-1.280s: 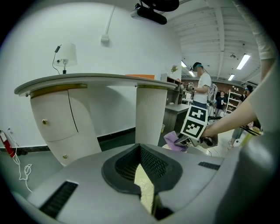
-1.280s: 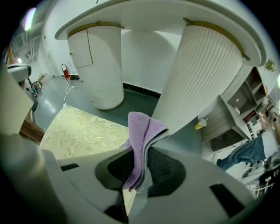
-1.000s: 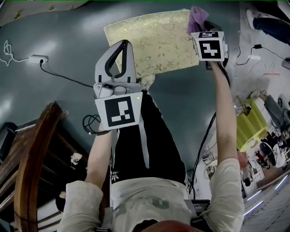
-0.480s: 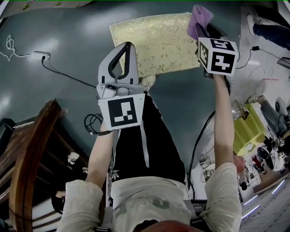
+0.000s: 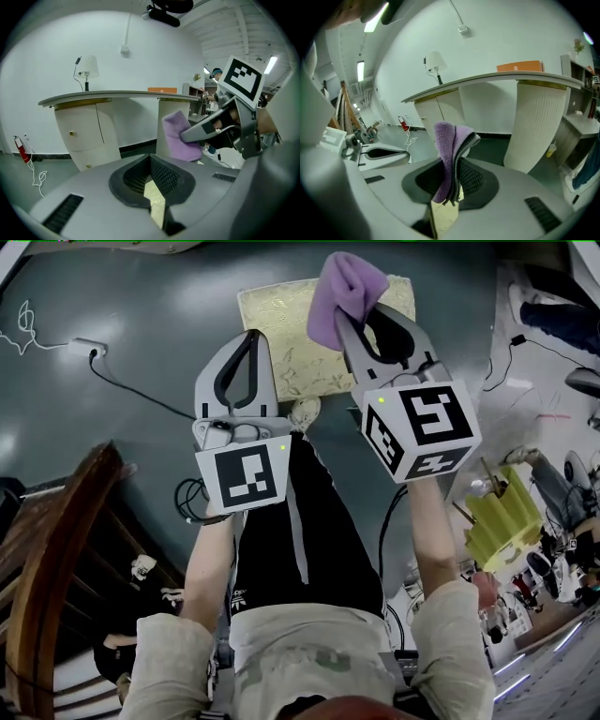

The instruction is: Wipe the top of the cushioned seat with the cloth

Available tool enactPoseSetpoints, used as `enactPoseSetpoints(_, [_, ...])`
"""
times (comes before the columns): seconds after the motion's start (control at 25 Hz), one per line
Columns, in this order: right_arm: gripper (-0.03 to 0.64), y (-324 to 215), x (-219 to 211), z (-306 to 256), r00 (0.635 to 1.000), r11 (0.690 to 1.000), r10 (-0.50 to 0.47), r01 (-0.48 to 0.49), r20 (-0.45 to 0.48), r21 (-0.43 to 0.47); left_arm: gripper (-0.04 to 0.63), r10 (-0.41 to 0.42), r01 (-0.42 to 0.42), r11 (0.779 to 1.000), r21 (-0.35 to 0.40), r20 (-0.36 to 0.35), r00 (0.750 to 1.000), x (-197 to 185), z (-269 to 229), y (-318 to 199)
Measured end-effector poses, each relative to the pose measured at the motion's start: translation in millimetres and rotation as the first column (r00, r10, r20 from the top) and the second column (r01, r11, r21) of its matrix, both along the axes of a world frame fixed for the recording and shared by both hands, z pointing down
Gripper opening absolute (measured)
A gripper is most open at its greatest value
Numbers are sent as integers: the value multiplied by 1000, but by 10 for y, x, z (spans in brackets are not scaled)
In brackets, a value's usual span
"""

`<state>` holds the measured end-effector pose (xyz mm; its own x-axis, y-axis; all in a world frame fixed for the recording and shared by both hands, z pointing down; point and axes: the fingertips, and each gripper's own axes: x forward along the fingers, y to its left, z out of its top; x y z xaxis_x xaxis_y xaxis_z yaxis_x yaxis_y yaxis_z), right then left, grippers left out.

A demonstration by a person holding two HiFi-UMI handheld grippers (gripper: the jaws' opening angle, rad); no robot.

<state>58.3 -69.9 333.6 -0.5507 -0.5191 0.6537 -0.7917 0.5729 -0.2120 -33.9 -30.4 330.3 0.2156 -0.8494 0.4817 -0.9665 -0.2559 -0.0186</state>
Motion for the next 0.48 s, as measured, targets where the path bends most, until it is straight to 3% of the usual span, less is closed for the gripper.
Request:
enactPoseSetpoints(0.36, [87, 744, -759, 344, 976, 969, -206, 213, 64, -122, 6, -52, 53, 998, -25, 5, 999, -287, 58, 166])
enactPoseSetpoints(0.48, [87, 911, -886, 541, 969, 957, -231, 242, 86, -157, 6, -59, 59, 998, -31, 5, 998, -358, 100, 210])
